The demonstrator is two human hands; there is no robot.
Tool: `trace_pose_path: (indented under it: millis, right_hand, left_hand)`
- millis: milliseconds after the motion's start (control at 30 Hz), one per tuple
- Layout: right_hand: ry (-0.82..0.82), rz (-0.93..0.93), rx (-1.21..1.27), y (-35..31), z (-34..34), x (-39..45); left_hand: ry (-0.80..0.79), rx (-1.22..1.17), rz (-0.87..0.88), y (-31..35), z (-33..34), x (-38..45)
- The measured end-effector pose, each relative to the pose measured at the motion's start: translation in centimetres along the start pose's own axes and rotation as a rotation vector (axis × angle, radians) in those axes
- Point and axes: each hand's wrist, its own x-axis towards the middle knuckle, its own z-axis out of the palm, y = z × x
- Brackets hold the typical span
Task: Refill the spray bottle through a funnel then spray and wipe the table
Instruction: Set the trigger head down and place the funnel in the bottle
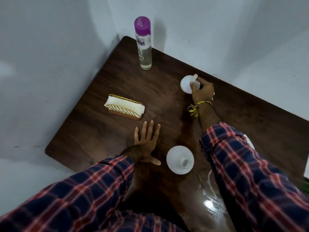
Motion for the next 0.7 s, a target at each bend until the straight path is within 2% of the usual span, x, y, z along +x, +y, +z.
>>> trace_pose_path:
  millis: [100, 200, 267, 333, 467, 533, 633, 700]
  right_hand:
    - [0.005, -0.040, 0.025, 0.5, -0.2, -0.9]
    - [0.016, 0.001, 0.096, -0.2, -1.8, -3.3]
    - [0.034, 0.009, 0.189, -0.9, -3.5, -4.7]
    - [0.092, 0.014, 0.324, -2.6, -8.1, -8.5]
    - [0.036, 0.170, 0.602, -3.2, -10.6, -13.8]
    - [-0.062, 0.337, 0.771, -2.8, -10.9, -15.6]
    - [-0.411, 0.598, 1.082, -1.6, -10.8, -17.7]
    - [-0.591, 0.679, 1.208, -0.3, -10.7, -19.2]
  left_hand:
    - [0.013, -0.005, 0.003, -0.1, 0.0, 0.0]
    - [0.020, -0.021, 0.000, -0.1, 0.1, -0.1]
    - [0.019, -0.018, 0.020, 0.1, -0.2, 0.0]
    - [0.068, -0.003, 0.077, 1.6, -0.8, -1.3]
    - [0.076, 0.015, 0.034, 0.7, -1.3, -1.5]
    - [0.072, -0.015, 0.019, 0.0, -0.6, -1.1]
    - [0.161, -0.134, 0.022, -0.3, 0.1, -1.4]
    - [0.231, -0.345, 0.054, 0.2, 0.2, -2.4]
